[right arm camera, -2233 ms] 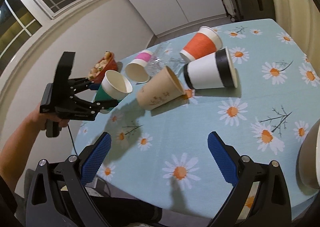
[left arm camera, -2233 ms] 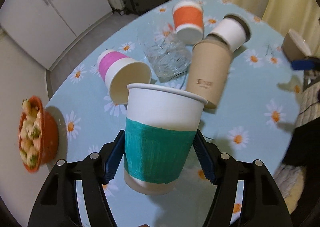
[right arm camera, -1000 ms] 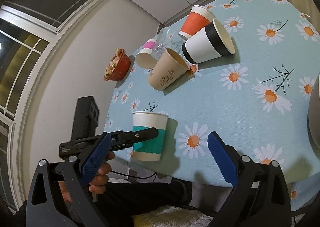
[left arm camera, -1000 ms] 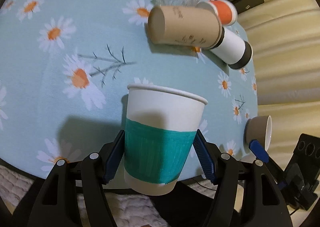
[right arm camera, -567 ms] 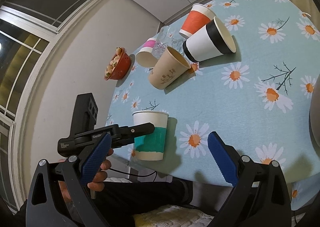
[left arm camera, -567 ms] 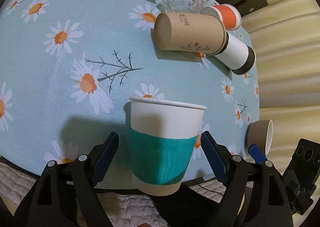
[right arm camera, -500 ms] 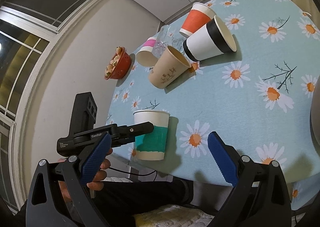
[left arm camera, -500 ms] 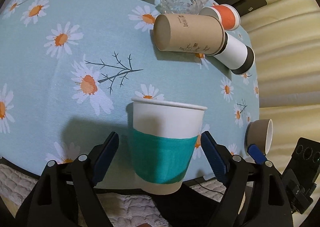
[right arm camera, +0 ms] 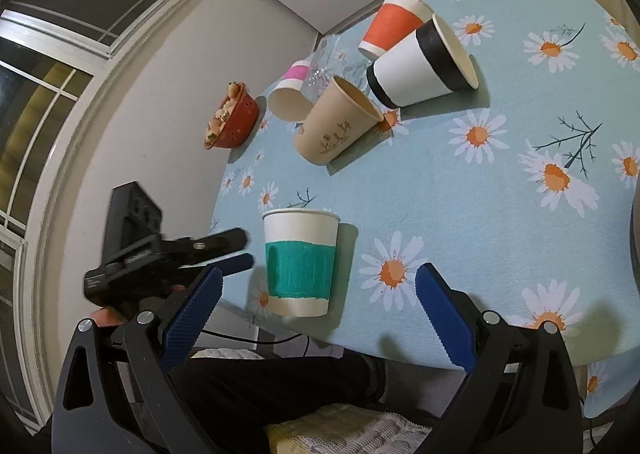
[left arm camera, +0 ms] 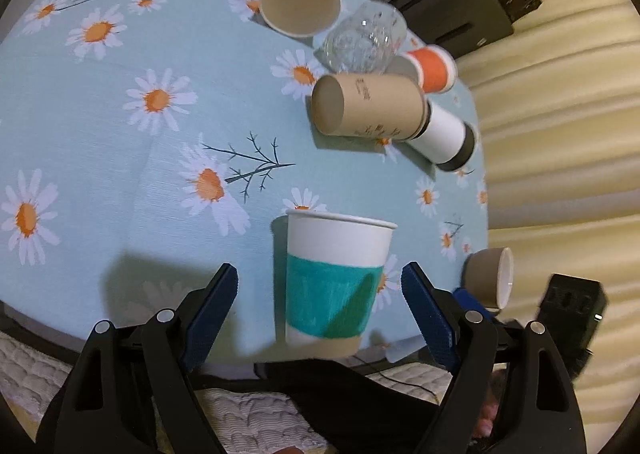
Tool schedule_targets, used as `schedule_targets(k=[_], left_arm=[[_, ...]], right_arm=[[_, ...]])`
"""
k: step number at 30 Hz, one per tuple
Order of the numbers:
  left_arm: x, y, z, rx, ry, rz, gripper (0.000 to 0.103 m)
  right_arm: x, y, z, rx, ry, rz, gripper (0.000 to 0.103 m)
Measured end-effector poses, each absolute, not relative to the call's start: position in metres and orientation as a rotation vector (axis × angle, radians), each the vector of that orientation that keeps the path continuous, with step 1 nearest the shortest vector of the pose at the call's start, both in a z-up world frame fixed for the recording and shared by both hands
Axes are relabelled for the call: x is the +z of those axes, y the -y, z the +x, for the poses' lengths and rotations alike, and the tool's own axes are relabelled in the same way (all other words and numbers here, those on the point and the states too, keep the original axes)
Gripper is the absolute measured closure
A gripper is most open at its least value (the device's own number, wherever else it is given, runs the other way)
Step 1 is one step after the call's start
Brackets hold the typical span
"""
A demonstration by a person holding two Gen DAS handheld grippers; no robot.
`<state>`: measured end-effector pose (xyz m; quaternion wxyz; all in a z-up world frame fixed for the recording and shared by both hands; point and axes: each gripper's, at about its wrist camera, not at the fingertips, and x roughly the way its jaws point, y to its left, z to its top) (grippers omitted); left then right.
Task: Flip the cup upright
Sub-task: 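Lift the teal-banded cup with the right gripper and rotate it rim-up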
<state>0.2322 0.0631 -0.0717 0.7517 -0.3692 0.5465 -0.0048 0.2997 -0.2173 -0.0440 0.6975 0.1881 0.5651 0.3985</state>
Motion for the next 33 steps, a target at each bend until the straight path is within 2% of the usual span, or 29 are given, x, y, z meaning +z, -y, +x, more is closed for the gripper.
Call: schedule_targets(k=[12, 21, 23, 28, 33], left_arm=[[-0.062, -0.076, 0.158, -0.052, -1.008, -0.848, 0.021], [-0.059, -0.080, 0.134, -0.054, -0.898, -0.689, 0.021], [-0.058, -0.085, 0.128, -0.059, -0.866, -0.681, 0.021], [-0.062, -0.097, 0.116, -0.069, -0.846, -0.698, 0.021], [-0.056, -0.106, 0.110, -0.096, -0.814, -0.722, 0.021]], right_arm=[[-0.056, 0.176, 0.302, 0.865, -1.351, 0.287, 0.007], [-0.061, 0.132, 0.302, 0.828, -1.412, 0.145, 0.008], [-0.061, 0.124, 0.301, 0.814, -1.419, 0.112, 0.011], [-0.064, 0.107, 0.301, 0.760, -1.440, 0.026, 0.028], [-0.070, 0.098, 0.306, 0.706, -1.469, -0.020, 0.032]])
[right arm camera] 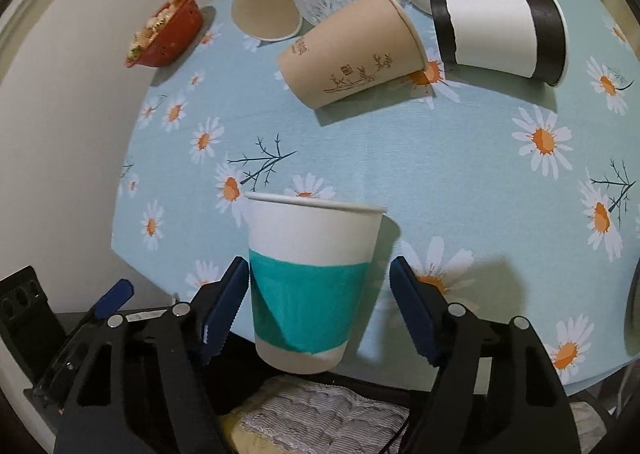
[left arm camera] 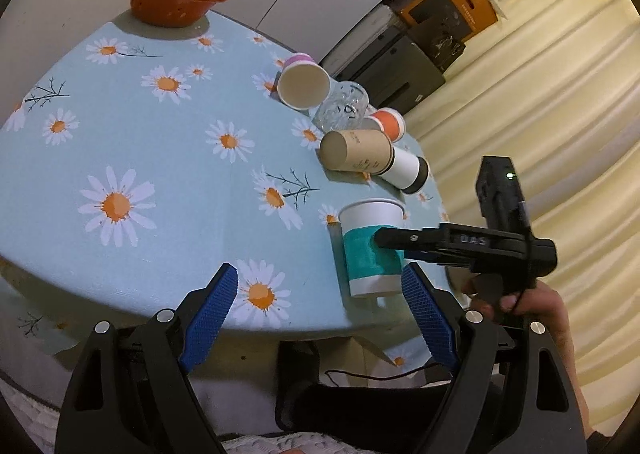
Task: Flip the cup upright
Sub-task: 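Lift the teal-banded cup with the right gripper and rotate it rim-up, then lower the upright cup onto the tablecloth and open the right gripper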
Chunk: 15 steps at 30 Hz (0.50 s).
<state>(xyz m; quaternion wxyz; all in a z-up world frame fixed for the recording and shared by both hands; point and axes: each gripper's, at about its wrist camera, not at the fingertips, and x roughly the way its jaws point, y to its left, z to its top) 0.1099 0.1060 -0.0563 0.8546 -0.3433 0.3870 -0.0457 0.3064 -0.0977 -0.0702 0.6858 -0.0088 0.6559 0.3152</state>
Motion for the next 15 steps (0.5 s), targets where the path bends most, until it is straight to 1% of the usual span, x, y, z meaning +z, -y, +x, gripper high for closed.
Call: schedule_targets(k=[4, 6, 7, 12, 15], left_arm=[[-0.057, -0.104, 0.108, -0.124, -0.822, -0.734, 0.021], [-0.057, -0.101, 0.108, -0.135, -0.828, -0.725, 0.021], [-0.056, -0.099, 0.108, -0.140, -0.833, -0.717, 0.021], [-0.058, -0.095, 0.107, -0.157, -0.840, -0.722, 0.021], [-0.058, -0.098, 0.108, -0.156, -0.832, -0.738, 0.021]], right_arm=[[-0.077, 0.090, 0.310, 0.698, -1.508, -0.019, 0.033], [-0.080, 0.087, 0.312, 0.693, -1.523, -0.016, 0.036], [-0.080, 0.086, 0.313, 0.693, -1.529, -0.014, 0.036], [-0.076, 0.083, 0.312, 0.687, -1.521, -0.031, 0.037], [-0.068, 0.084, 0.309, 0.678, -1.482, -0.042, 0.037]])
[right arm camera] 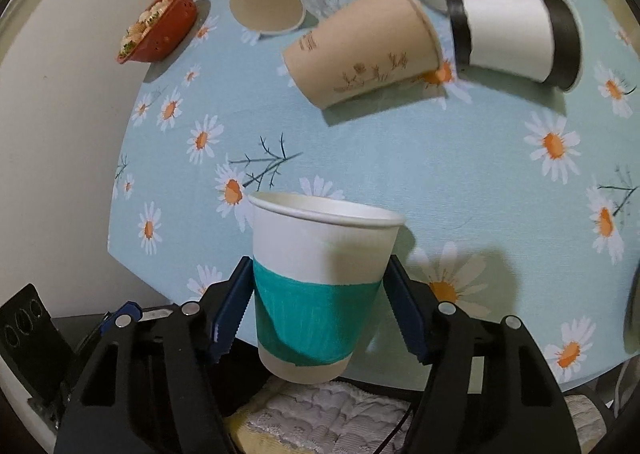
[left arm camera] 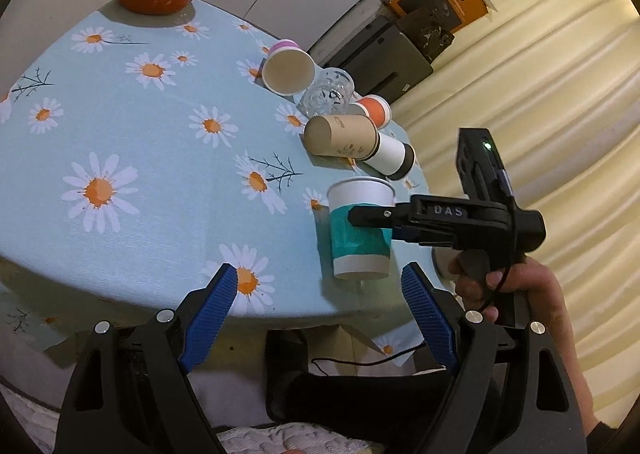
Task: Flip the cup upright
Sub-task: 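Lower the upright cup onto the tablecloth and open the right gripper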
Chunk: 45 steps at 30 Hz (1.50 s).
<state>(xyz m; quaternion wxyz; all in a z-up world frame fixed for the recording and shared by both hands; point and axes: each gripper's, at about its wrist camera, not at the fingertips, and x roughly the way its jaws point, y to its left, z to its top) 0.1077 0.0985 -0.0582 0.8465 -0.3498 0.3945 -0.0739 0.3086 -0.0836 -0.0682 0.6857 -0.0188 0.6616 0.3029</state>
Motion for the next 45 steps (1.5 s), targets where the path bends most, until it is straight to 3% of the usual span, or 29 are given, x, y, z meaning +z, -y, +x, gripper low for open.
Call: schedule_targets(k=[6, 13, 26, 45], left_arm=[[-0.059, -0.104, 0.105, -0.150, -0.809, -0.758, 0.021], [-0.057, -0.110, 0.101, -0.133, -0.777, -0.782, 0.021], [-0.051, -0.119, 0.093, -0.090, -0.705, -0.779, 0.021], [-0.053, -0.119, 0.098, -0.064, -0.697, -0.761, 0.021]], right_arm=[[-0.040, 0.092, 0.290, 0.669, -1.306, -0.076, 0.037], [-0.019, 0.111, 0.251, 0.657, -0.976, -0.040, 0.037], [-0.036, 0.109, 0.180, 0.578, -0.446, -0.113, 0.037], [-0.095, 0.106, 0.186, 0.474, -0.379, -0.148, 0.037]])
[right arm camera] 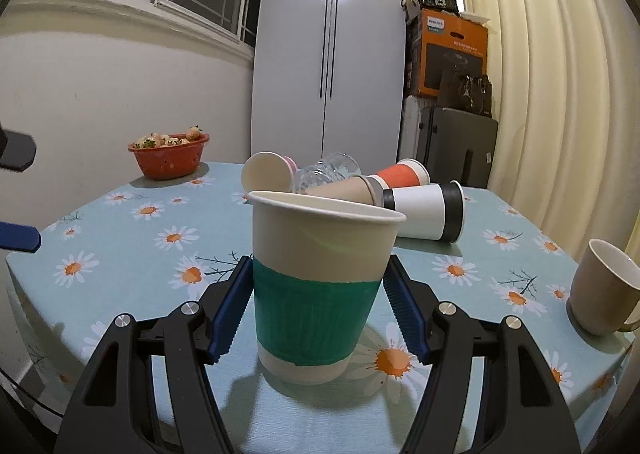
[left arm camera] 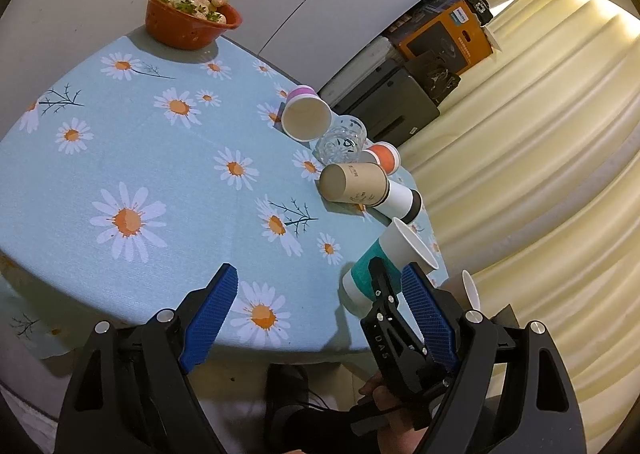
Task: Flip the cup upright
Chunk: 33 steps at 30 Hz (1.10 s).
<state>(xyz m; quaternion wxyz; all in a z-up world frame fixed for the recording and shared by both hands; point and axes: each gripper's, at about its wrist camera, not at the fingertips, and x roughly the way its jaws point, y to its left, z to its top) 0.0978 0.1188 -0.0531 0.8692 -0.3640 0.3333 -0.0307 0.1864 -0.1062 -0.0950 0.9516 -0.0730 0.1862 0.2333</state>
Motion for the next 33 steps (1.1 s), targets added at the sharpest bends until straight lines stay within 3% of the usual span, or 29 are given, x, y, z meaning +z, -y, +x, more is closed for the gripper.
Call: schedule_targets(k=[10, 13, 21, 33], left_arm=[[-0.054, -0.117, 0.100, -0.044, -0.707, -0.745, 0.021], [-0.055, -0.117, 0.101, -0.041, -0.708, -0.737, 0.021], [-0.053, -0.113, 0.103, -0.034, -0.708, -0.706, 0.021], [-0.032, -0.098, 0.089, 0.050, -0.621, -0.524, 0.021]], right_arm=[[-0.099, 0.104, 0.181, 0.478, -0.384, -0.161, 0.036], [-0.097, 0.106, 0.181, 0.474, -0.383, -0.145, 0.022], [-0.088, 0.108, 0.176, 0.487, -0.400, -0.117, 0.005], [-0.038, 0.142, 0.154, 0.516, -0.421, -0.066, 0.005]])
